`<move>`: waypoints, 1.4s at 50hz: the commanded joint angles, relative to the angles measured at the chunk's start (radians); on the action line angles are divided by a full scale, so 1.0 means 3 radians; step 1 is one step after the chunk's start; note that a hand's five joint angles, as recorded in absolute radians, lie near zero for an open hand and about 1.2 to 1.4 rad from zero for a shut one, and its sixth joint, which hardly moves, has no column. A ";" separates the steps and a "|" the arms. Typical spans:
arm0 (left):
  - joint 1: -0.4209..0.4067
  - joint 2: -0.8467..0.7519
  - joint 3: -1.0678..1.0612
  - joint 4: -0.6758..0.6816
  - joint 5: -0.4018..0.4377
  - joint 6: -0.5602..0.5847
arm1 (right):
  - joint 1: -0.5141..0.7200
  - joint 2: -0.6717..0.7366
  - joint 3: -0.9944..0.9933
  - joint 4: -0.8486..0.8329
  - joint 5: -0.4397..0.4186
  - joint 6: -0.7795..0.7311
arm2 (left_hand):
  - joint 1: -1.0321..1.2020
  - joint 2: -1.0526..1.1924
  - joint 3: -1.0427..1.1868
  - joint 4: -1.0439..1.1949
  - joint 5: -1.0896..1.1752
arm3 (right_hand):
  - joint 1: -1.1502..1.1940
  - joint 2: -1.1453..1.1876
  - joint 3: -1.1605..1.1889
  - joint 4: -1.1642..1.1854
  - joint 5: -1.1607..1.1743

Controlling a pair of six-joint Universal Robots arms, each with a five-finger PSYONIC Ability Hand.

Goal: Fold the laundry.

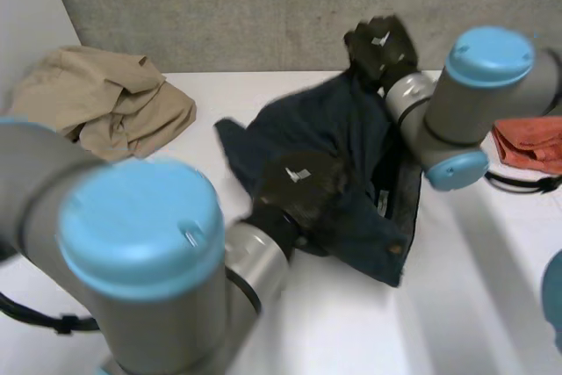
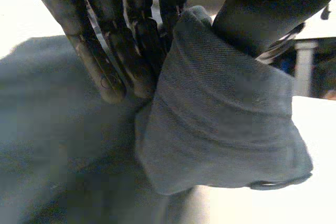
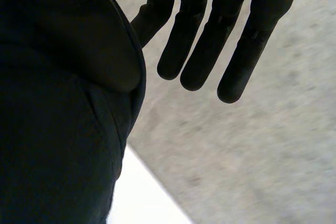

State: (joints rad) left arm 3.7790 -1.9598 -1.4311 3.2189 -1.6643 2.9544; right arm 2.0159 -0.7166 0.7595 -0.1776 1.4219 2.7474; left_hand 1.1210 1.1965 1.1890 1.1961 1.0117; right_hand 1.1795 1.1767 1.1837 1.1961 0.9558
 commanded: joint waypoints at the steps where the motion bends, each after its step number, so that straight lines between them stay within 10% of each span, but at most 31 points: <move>1: -0.0166 -0.0335 -0.0015 0.0100 0.0010 -0.0128 | 0.0010 0.0032 0.0347 0.0045 -0.0051 0.0036 | 0.0628 0.0377 0.0402 0.0378 0.0411 | 0.0493 0.0503 0.0480 0.0438 0.0657; 5: -0.0146 -0.0268 -0.0051 0.0039 0.0005 -0.0087 | 0.0020 -0.0279 0.0551 0.0320 0.0000 0.0092 | -0.1788 -0.2039 -0.2014 -0.2038 -0.2005 | -0.3320 -0.3310 -0.3333 -0.3375 -0.3156; 24: 0.1224 0.0658 -0.0388 -0.0038 0.0173 0.0485 | -0.0410 -0.1323 0.0940 0.2100 0.0302 0.0992 | -0.2202 -0.2454 -0.2429 -0.2452 -0.2420 | -0.3350 -0.3341 -0.3364 -0.3405 -0.3186; 55: 0.1644 -0.1448 0.1185 -0.0130 0.1268 0.1324 | -0.0354 -0.0112 0.0286 0.2060 0.0062 0.0680 | -0.2898 -0.3149 -0.3124 -0.3148 -0.3115 | -0.3350 -0.3341 -0.3364 -0.3405 -0.3186; 62: 0.1649 -0.1878 0.1615 -0.0130 0.1283 0.1539 | -0.0272 0.0266 -0.0021 0.1932 0.0118 0.0394 | -0.1789 -0.2040 -0.2015 -0.2039 -0.2006 | -0.3350 -0.3341 -0.3364 -0.3405 -0.3186; 67: 0.1644 -0.1966 0.1738 -0.0120 0.1288 0.1636 | -0.0216 0.0400 -0.0108 0.1692 0.0164 0.0271 | 0.0582 0.0330 0.0355 0.0332 0.0364 | -0.2116 -0.2107 -0.2130 -0.2171 -0.1952; 70: 0.1634 -0.1961 0.1830 -0.0094 0.1258 0.1647 | -0.0200 0.0390 -0.0164 0.1549 0.0154 0.0240 | 0.0917 0.0666 0.0691 0.0667 0.0700 | 0.0719 0.0728 0.0705 0.0664 0.0883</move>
State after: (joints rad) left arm 4.2731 -2.5345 -0.9277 3.1811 -1.2776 3.4290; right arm 1.9413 -0.6145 0.7373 0.3639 1.4642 2.8488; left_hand 1.1092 1.0789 1.0700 1.0773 0.8645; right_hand 0.5968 0.5972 0.5727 0.5712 0.3809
